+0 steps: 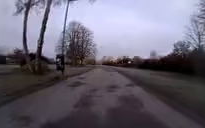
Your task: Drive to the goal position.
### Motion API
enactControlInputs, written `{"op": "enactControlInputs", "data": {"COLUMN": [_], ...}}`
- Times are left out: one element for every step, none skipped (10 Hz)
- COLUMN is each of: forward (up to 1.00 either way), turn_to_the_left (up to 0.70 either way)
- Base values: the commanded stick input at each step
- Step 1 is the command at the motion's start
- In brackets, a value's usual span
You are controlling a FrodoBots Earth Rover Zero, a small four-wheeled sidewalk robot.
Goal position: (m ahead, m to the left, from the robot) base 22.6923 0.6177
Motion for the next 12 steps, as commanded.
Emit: {"op": "enactControlInputs", "data": {"forward": [0.85,0.85,0.85,0.85,0.85,0.85,0.85,0.85,0.85,0.85,0.85,0.85], "turn_to_the_left": [0.00,0.00,0.00,0.00,0.00,0.00,0.00,0.00,0.00,0.00,0.00,0.00]}}
